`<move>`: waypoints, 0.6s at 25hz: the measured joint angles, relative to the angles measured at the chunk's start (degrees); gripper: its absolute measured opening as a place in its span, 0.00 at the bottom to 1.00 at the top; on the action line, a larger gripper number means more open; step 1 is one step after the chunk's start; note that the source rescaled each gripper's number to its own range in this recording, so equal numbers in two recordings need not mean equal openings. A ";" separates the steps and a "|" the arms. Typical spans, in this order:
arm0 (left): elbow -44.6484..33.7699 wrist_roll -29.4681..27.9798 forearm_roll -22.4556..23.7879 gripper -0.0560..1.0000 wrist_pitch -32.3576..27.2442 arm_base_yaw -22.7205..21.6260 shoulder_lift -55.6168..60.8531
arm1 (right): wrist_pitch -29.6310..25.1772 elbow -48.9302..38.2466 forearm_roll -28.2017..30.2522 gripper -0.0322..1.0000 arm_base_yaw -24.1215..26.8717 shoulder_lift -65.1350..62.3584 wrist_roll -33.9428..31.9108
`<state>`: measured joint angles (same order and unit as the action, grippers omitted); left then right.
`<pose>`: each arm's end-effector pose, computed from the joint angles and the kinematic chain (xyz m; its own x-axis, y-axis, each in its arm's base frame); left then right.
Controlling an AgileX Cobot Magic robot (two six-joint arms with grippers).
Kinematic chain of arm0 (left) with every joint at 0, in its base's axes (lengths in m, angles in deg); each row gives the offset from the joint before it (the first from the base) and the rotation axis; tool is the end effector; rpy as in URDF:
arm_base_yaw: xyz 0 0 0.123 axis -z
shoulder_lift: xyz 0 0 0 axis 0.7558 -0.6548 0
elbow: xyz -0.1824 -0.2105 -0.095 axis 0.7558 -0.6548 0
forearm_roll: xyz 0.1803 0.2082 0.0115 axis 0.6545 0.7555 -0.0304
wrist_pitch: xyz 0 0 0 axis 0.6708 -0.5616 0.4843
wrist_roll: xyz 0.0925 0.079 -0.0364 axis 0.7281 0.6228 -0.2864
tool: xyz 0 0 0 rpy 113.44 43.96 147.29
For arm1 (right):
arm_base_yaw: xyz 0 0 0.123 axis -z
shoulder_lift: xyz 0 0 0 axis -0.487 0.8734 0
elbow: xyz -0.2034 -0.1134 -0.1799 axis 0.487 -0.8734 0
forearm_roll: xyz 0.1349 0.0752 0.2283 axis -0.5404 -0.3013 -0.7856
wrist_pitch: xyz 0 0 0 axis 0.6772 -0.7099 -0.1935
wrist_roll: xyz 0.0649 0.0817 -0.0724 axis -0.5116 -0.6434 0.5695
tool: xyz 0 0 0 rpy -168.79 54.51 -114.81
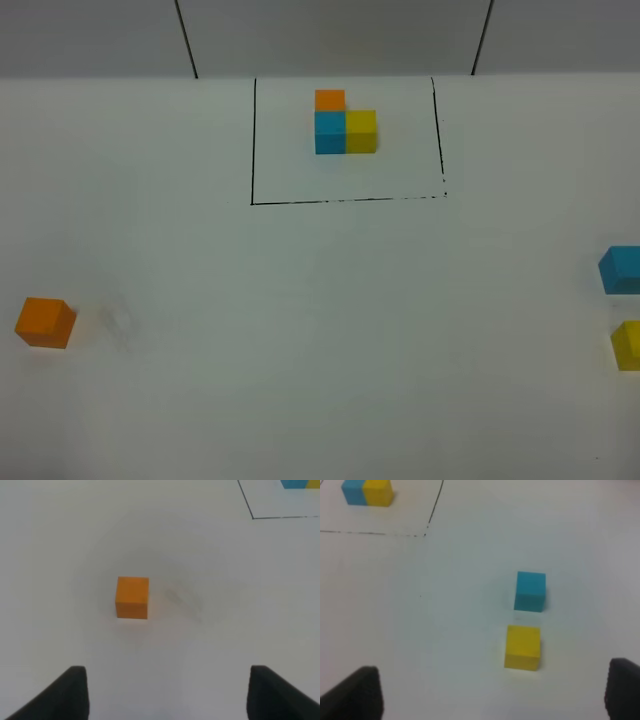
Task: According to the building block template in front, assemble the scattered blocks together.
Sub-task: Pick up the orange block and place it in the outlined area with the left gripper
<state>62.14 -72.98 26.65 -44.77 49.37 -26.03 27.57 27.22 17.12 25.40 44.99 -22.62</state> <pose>0.0363 -0.0047 0.2728 -0.4617 -0.0003 -0.8870 0.0354 0.9992 -0.0188 0.0376 0.0047 0.2727 -0.4568 -0.0012 -0.8896 -0.0673 0.9972 0.0333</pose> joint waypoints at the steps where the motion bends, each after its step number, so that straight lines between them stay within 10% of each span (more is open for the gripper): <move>1: 0.00 0.00 0.00 0.48 0.00 0.00 0.00 | 0.00 0.00 0.00 0.87 0.00 0.00 0.00; 15: 0.00 0.00 0.00 0.48 0.00 0.00 0.00 | 0.00 0.00 0.00 0.87 0.00 0.00 0.00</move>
<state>62.14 -72.98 26.65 -44.77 49.37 -26.03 27.57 27.22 17.12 25.40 44.99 -22.62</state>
